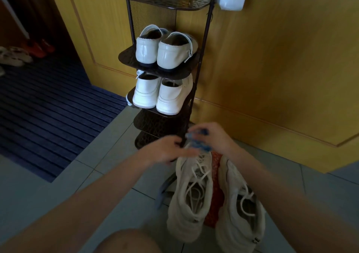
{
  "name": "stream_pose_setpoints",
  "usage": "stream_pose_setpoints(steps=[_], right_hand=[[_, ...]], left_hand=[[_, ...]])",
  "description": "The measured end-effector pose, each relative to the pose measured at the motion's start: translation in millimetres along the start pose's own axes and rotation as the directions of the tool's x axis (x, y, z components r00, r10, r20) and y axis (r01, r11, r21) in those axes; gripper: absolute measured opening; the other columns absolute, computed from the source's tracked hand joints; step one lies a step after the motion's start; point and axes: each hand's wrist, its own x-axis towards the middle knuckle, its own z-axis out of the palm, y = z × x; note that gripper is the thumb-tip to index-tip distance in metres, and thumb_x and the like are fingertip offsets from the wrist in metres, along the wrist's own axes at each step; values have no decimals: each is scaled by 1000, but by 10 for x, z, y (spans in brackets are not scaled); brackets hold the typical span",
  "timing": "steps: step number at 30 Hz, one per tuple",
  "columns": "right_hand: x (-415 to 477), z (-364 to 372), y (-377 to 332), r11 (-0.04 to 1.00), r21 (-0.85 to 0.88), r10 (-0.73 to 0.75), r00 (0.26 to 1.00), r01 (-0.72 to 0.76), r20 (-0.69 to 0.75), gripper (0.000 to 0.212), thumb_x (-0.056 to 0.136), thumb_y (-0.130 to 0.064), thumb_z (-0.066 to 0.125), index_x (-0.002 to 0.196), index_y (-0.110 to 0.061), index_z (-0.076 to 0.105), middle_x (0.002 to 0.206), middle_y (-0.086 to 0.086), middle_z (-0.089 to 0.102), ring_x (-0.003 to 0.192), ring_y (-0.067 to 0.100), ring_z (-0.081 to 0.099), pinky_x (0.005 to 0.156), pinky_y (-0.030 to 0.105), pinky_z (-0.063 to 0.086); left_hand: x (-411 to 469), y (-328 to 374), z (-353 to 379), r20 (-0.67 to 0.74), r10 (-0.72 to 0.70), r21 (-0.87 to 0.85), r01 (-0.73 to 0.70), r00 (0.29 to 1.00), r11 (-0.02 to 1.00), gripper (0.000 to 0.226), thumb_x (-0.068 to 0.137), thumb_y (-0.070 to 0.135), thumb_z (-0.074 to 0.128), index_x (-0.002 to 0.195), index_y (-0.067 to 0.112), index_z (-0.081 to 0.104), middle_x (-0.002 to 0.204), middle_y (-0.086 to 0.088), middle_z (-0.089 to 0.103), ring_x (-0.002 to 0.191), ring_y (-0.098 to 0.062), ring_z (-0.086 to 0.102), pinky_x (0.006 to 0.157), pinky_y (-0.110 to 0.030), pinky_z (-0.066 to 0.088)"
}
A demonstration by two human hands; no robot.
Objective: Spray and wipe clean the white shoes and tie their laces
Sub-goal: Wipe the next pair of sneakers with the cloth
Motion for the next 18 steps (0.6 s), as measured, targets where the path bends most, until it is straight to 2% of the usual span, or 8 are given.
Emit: stream_pose_setpoints(steps=[1,2,4,9,13,15,17,18], right_hand=[[27,78,68,985,-170,4,995,14,105,26,86,-23,67,112,-21,68,114,-10,58,108,10,45,96,31,36],[53,133,127,950,-311,16,987,35,160,25,88,-29,64,113,-29,66,119,-15,54,111,11,37,97,33,28],[106,144,220,909,-416,27,989,37,147,21,94,-30,56,112,-36,64,130,-16,51,120,16,31,96,33,21],[311,59,327,961,-274,67,993,-40,92,21,93,-18,57,112,-16,68,125,6,61,116,23,53,93,30,42],[353,-53,347,973,-217,75,996,-84,-50,19,95,-15,54,108,-13,68,121,6,63,114,20,54,85,21,38],[311,-17,229,997,-72,4,995,3,101,17,92,-22,60,105,-19,69,114,5,66,107,18,58,84,26,44],[266,139,168,978,-154,-91,948,143,306,15,90,-27,62,103,-28,70,106,4,67,99,15,58,87,32,46],[253,214,180,951,-227,-109,916,208,385,15,91,-30,60,103,-31,69,107,1,66,102,13,53,91,33,40]], left_hand=[[-27,-85,64,70,-18,26,17,997,1000,57,66,53,76,110,22,57,120,-2,53,103,-13,54,79,-38,58],[-39,-147,114,107,-39,-1,39,994,999,77,61,55,78,124,18,53,131,-2,50,109,-12,53,76,-32,59],[-37,-209,198,111,-61,-109,73,992,991,101,64,44,81,145,13,30,145,-4,38,119,-14,48,73,-26,58],[-73,-187,294,28,-67,-141,70,997,987,92,70,37,79,145,12,31,146,-5,37,120,-18,50,72,-31,59],[-141,-232,340,25,-68,-137,71,997,988,90,73,33,78,146,17,28,149,-5,33,126,-18,45,74,-31,58],[-163,-246,351,10,-52,-134,53,999,990,89,74,35,77,146,18,28,150,-4,31,127,-18,44,77,-31,58],[-172,-253,366,-5,-28,-107,28,1000,994,88,75,37,75,146,17,27,151,-4,30,127,-17,44,76,-30,58],[-179,-253,373,-8,-20,-102,19,1000,995,88,75,37,75,146,16,27,151,-3,29,128,-17,44,76,-30,58]])
